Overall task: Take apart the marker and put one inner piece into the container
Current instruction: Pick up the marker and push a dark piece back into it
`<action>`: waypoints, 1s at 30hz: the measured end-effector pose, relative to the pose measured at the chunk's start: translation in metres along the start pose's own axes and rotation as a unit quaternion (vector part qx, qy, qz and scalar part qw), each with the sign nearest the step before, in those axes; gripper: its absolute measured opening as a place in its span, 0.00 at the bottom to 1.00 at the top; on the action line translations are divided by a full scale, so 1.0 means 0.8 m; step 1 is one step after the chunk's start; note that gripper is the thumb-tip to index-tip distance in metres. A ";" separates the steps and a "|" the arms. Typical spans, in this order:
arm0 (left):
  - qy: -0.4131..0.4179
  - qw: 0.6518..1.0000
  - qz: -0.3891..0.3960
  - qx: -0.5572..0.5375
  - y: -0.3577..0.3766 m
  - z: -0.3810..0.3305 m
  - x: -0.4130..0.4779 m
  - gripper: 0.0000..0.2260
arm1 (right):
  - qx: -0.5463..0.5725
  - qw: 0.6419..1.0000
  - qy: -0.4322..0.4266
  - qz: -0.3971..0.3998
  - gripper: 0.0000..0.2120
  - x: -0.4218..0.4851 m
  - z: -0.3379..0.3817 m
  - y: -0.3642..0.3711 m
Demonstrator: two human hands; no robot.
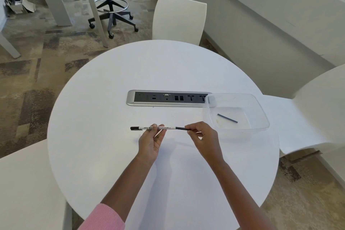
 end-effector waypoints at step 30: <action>0.029 0.995 0.053 0.075 0.026 0.014 -0.020 0.04 | 0.005 0.988 0.150 0.026 0.16 0.002 -0.003 0.026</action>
Point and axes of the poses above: each hand's wrist, its own x-axis towards the middle knuckle, its own y-axis out of the palm, z = x × y, the point moved 4 cm from there along x, towards the middle knuckle, and after that the axes turned 3 degrees about -y, right-handed, at the moved point
